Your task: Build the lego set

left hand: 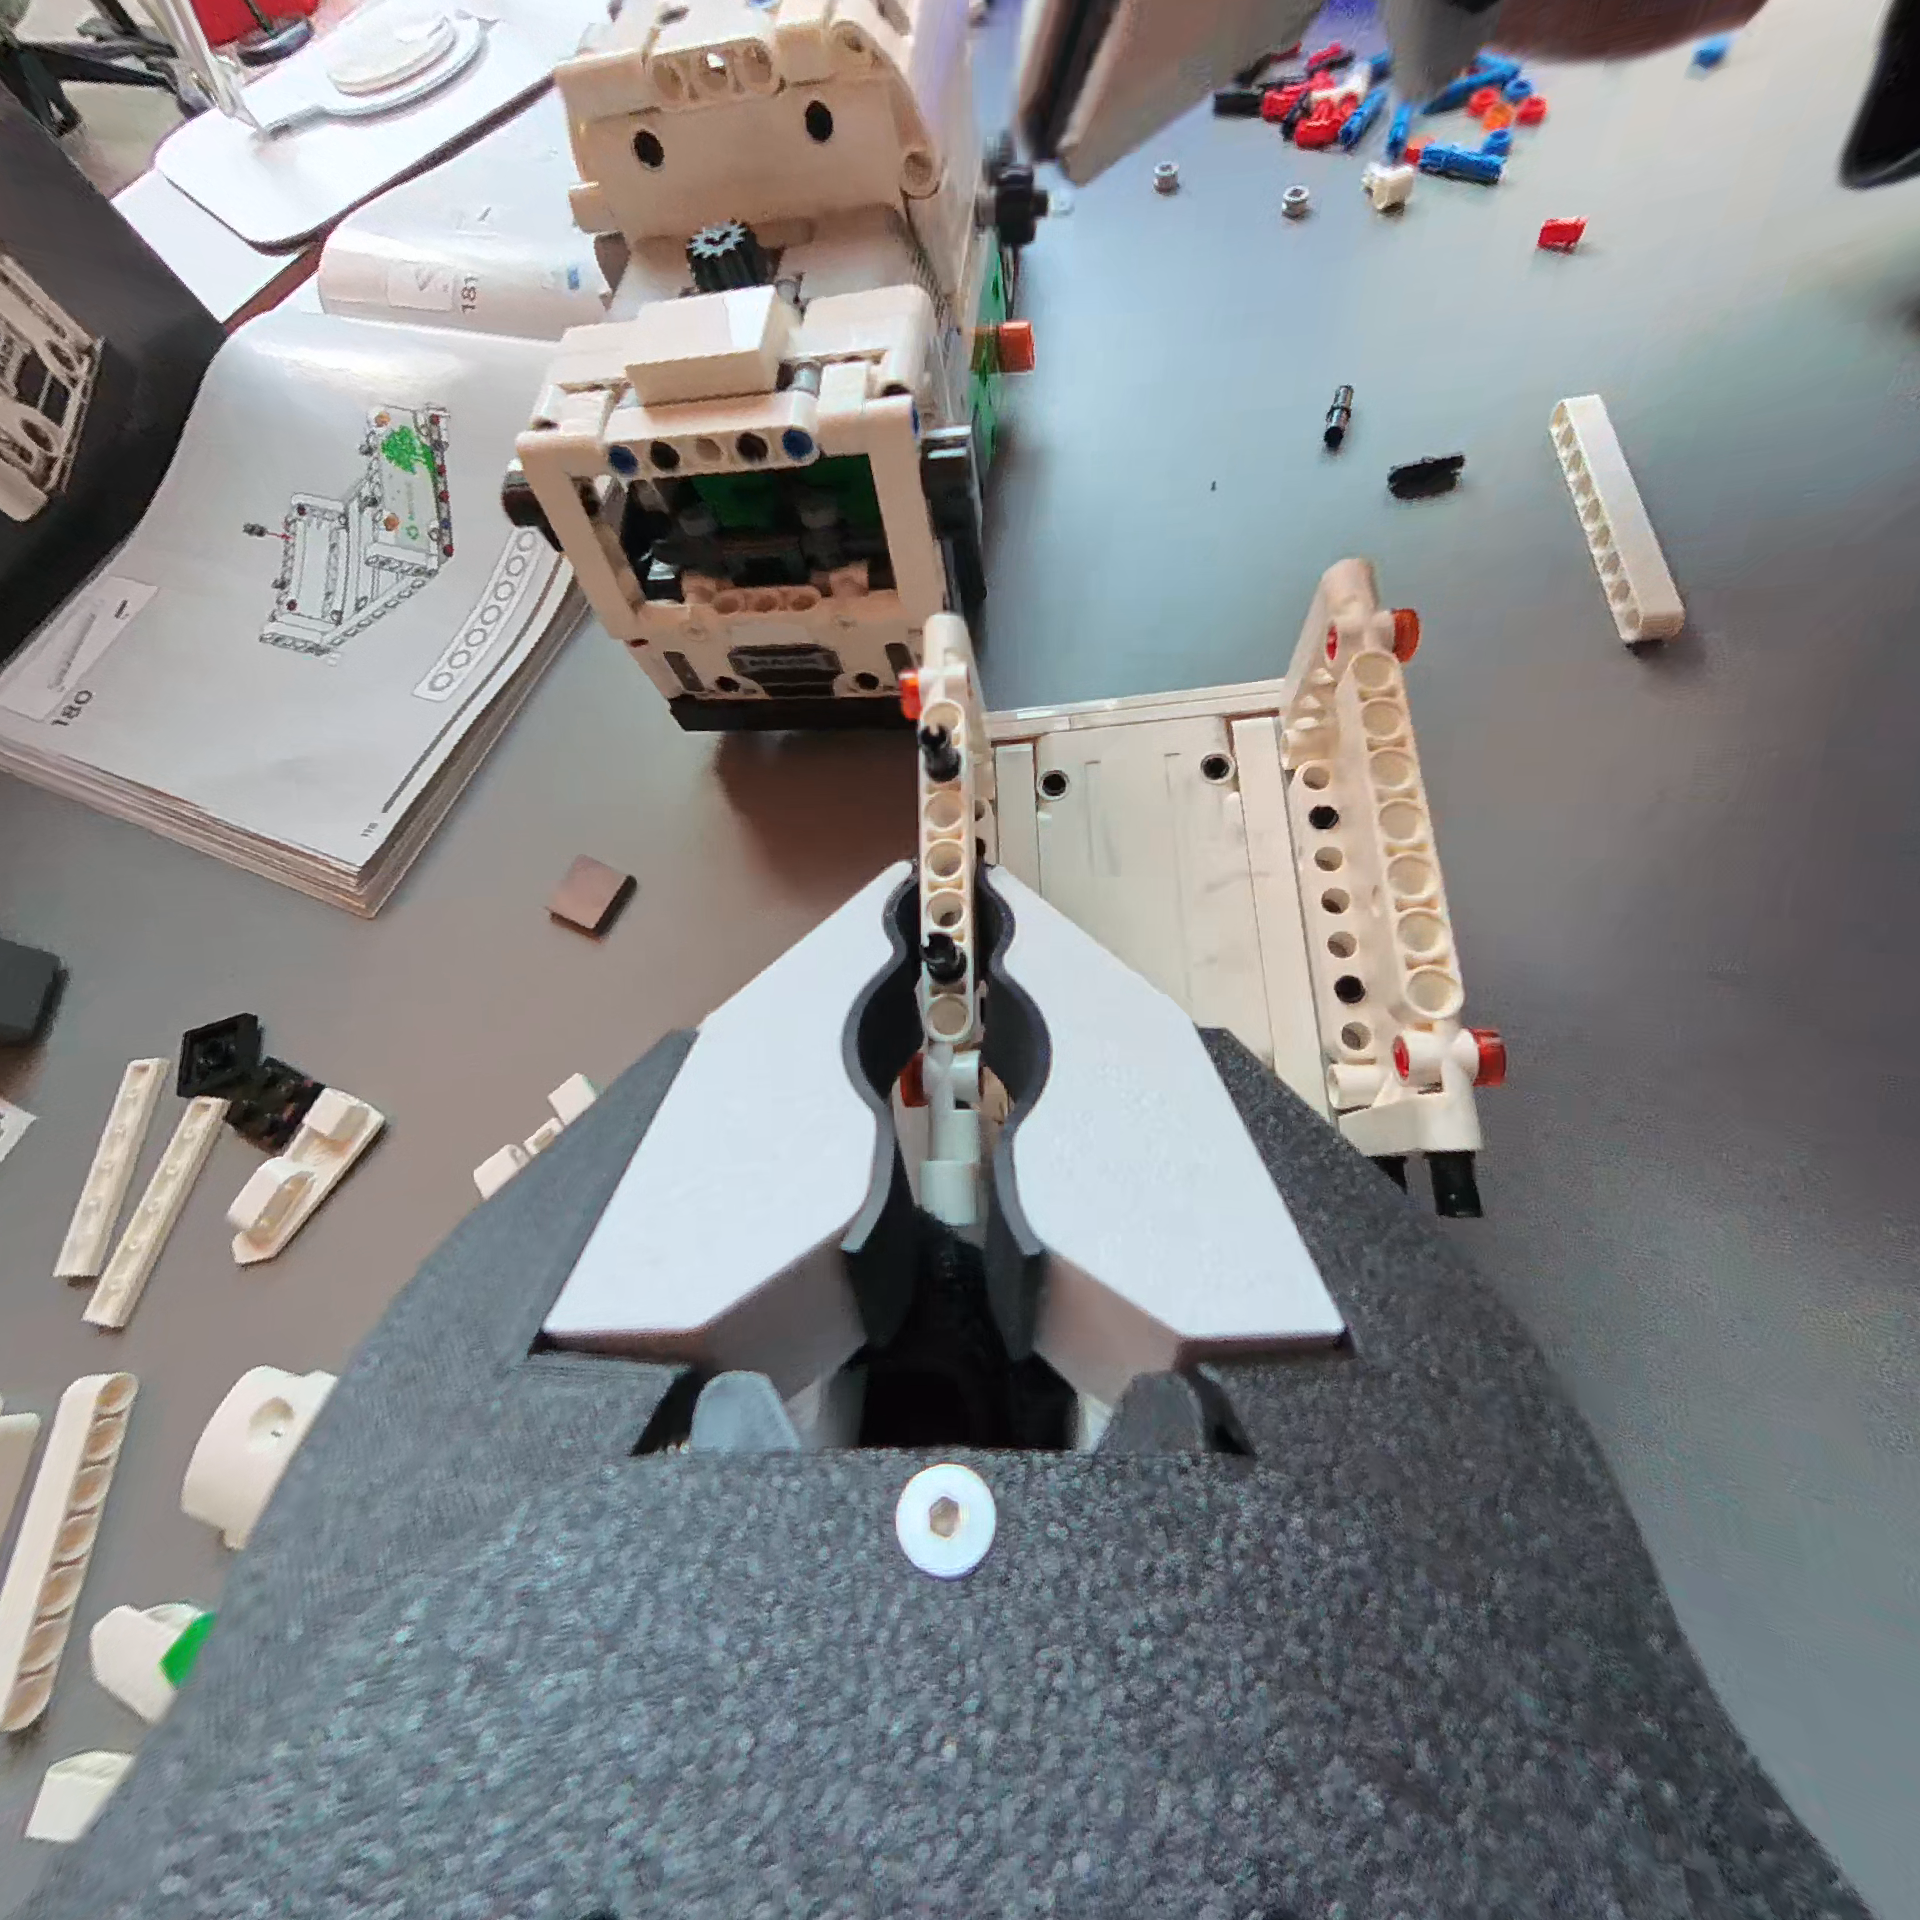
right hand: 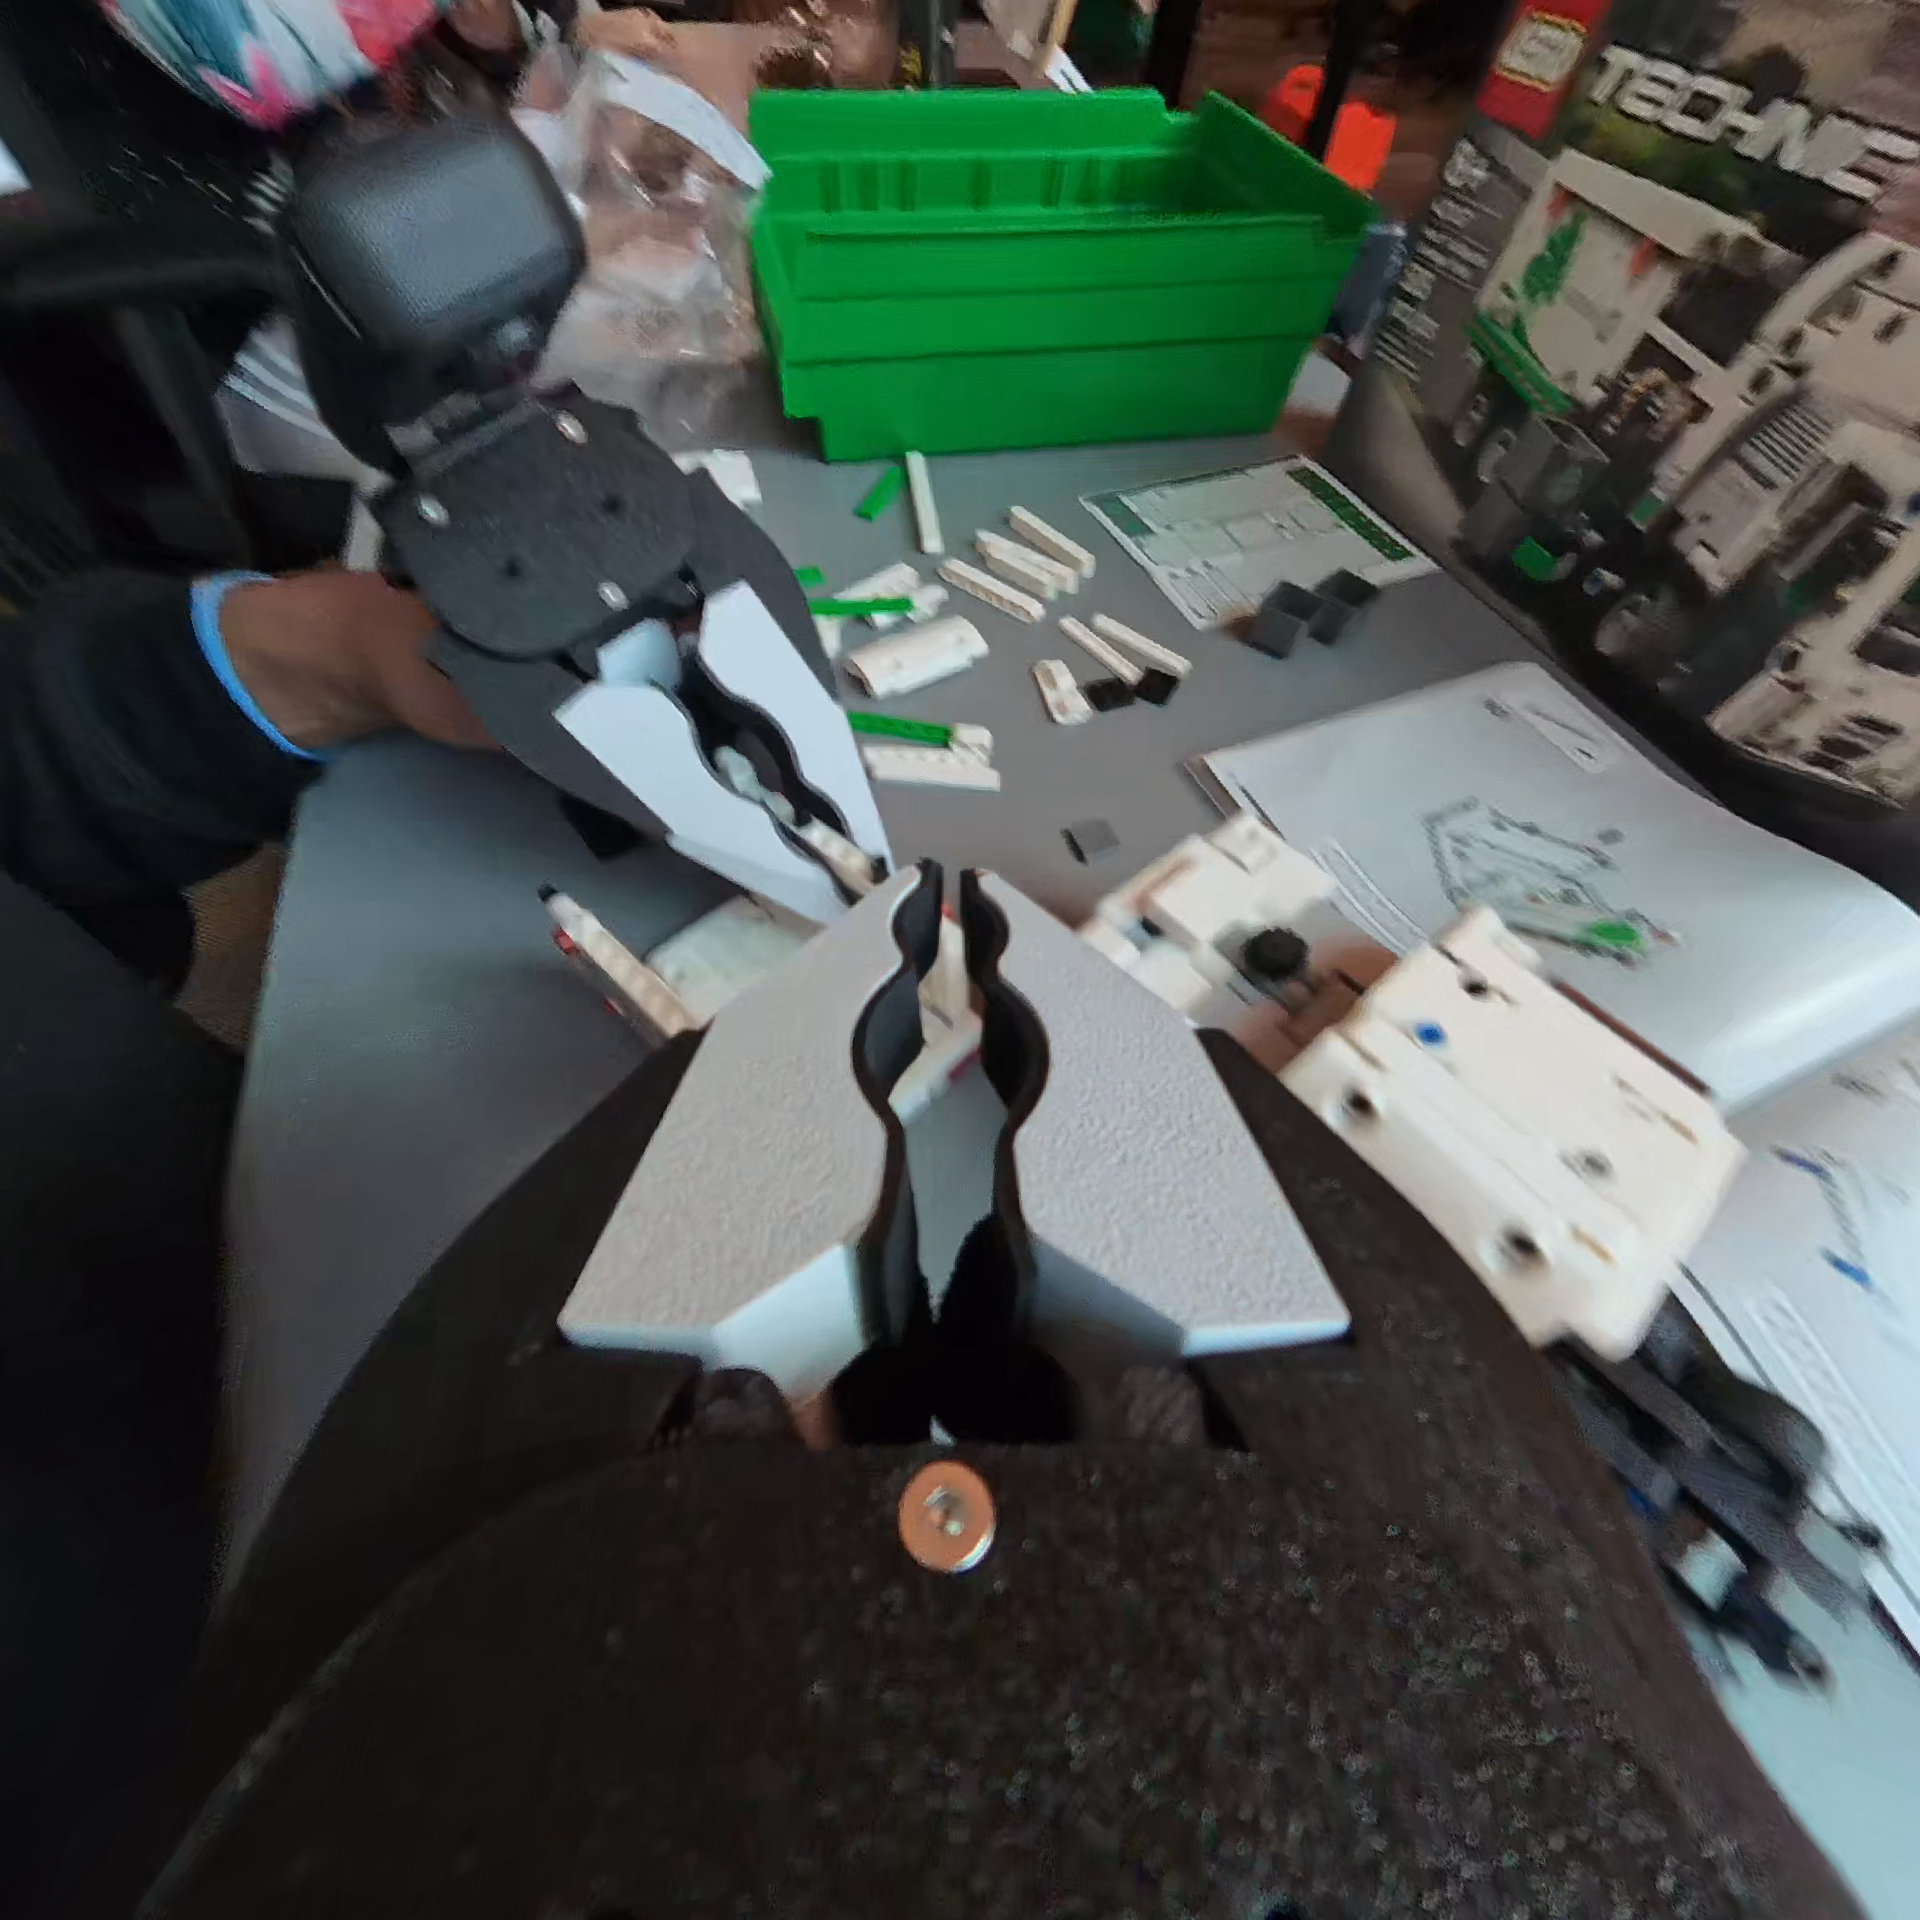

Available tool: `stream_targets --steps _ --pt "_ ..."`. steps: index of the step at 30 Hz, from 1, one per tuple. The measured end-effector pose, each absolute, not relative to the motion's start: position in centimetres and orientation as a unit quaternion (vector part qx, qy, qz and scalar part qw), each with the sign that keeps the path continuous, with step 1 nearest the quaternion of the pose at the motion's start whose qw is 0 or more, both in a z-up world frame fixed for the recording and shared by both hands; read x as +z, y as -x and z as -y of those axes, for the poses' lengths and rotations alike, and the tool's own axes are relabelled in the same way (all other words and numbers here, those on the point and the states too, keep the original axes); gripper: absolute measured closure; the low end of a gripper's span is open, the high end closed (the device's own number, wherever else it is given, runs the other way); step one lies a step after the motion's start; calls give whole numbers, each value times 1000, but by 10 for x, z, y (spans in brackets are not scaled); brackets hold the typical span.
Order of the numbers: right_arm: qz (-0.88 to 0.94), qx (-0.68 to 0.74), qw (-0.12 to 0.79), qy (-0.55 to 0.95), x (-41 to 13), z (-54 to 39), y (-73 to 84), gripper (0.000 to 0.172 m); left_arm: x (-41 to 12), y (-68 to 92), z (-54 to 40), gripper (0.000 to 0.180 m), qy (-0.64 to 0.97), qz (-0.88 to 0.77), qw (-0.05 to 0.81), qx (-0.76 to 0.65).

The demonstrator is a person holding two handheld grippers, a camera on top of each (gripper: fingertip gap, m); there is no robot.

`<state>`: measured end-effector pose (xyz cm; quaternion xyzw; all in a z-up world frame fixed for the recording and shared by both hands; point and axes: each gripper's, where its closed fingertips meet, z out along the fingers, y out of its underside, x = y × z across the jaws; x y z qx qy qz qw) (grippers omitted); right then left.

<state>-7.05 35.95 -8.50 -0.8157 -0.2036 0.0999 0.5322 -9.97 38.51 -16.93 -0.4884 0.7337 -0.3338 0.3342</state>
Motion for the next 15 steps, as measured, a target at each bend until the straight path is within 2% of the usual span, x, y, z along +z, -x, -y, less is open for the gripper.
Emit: stream_targets --steps 3,6,8,15 --pt "174 41 485 856 -103 -328 34 167 -169 99 -387 177 499 -727 327 -339" --pt "149 80 386 907 -136 -283 26 152 -169 100 -387 175 498 -727 329 -340" --pt "139 99 340 925 -155 -261 28 150 -166 100 -386 172 496 -723 331 -350" --pt "102 52 344 932 -173 -246 29 156 -148 102 -392 164 516 -677 342 -398"
